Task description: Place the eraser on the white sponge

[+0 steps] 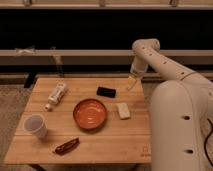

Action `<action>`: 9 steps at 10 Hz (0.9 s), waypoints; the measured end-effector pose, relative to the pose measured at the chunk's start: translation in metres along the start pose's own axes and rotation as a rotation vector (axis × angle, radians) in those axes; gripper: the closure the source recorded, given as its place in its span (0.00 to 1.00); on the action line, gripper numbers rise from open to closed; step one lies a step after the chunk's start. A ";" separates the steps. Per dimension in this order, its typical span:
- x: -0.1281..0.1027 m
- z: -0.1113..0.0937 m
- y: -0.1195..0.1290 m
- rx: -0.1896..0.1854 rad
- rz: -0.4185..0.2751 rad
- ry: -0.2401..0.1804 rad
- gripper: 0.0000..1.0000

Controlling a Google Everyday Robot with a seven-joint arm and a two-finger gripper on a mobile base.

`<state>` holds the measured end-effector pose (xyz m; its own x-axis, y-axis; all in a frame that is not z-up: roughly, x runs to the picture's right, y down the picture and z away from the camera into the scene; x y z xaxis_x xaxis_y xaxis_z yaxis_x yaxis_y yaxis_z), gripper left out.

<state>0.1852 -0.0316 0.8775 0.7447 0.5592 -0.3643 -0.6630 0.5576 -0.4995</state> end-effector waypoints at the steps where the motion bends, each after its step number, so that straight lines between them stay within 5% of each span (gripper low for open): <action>1: 0.000 0.001 0.000 -0.002 0.000 0.002 0.20; 9: 0.001 0.002 0.002 -0.005 -0.009 0.003 0.20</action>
<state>0.1841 -0.0285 0.8773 0.7511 0.5523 -0.3617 -0.6556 0.5598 -0.5067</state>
